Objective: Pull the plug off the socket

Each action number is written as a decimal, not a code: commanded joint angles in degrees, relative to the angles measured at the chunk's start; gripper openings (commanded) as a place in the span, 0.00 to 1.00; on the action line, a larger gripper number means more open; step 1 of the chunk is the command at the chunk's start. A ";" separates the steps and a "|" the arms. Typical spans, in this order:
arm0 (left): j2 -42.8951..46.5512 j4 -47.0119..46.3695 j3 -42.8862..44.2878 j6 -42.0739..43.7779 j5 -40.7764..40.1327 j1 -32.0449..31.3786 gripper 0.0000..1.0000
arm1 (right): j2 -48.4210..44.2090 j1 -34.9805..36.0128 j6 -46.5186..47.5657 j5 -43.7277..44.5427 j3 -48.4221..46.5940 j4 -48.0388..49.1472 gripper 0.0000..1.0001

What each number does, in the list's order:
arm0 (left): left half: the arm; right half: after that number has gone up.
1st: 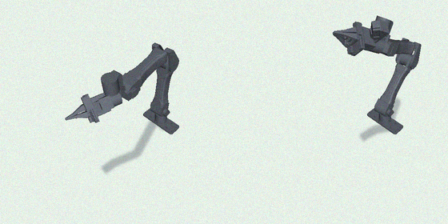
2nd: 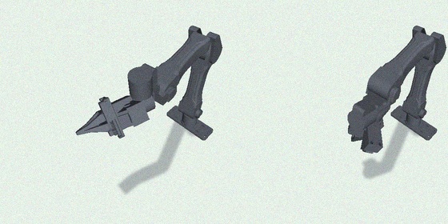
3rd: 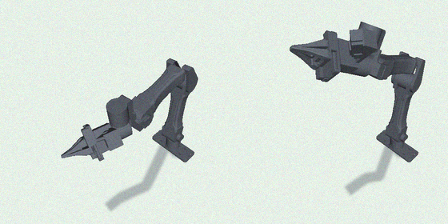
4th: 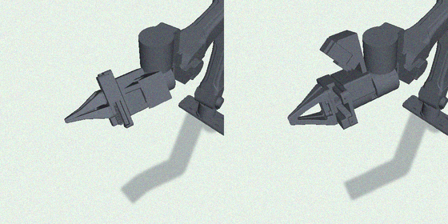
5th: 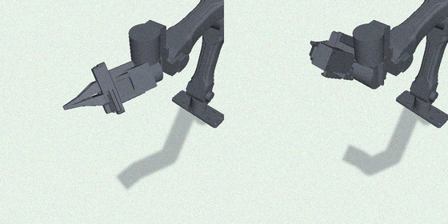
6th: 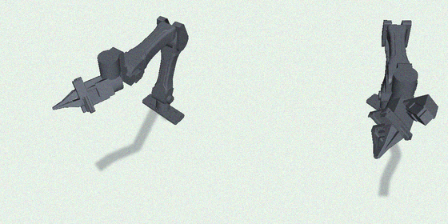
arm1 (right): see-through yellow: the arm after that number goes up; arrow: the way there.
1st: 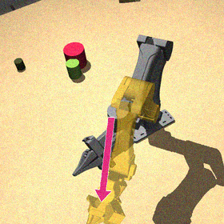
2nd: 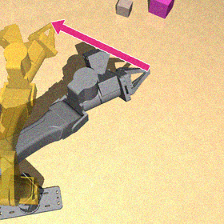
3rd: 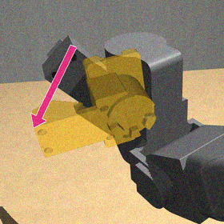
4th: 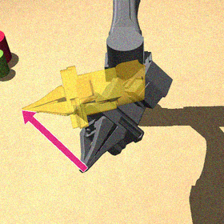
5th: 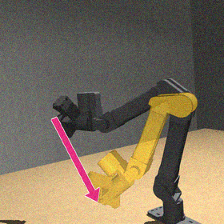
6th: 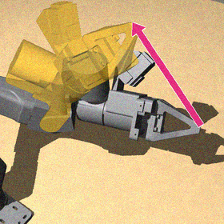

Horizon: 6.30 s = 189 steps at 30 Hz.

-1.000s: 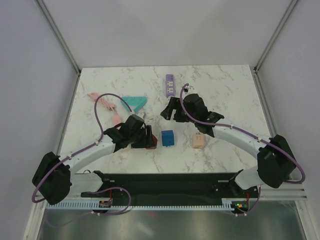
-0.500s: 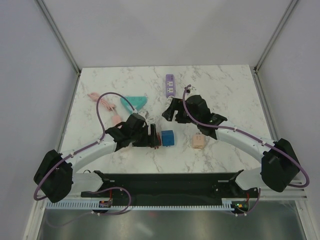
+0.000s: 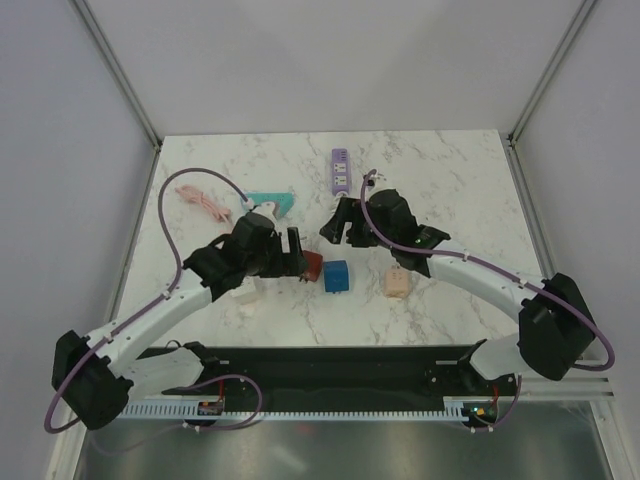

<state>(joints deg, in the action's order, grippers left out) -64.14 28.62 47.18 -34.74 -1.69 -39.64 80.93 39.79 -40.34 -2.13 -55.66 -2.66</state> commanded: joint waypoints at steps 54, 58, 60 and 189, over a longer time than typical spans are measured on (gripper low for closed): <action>21.15 13.04 -2.09 5.30 2.92 17.58 0.02 | 36.93 14.97 -9.22 -12.80 -30.12 9.50 0.84; 23.44 12.60 -3.05 4.51 1.87 17.58 0.02 | 38.60 15.14 -11.86 -14.39 -28.11 13.10 0.83; 23.71 12.25 -3.32 4.59 1.87 17.58 0.02 | 38.34 15.23 -12.92 -14.57 -25.47 15.21 0.81; 11.68 -11.04 -12.38 -3.40 7.42 4.84 0.04 | 6.36 3.54 6.85 9.87 -8.59 -10.35 0.98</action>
<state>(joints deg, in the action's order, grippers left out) -50.06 23.33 31.57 -36.56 10.22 -32.71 91.31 43.62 -33.63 6.20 -65.41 -14.70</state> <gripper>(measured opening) 0.657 0.982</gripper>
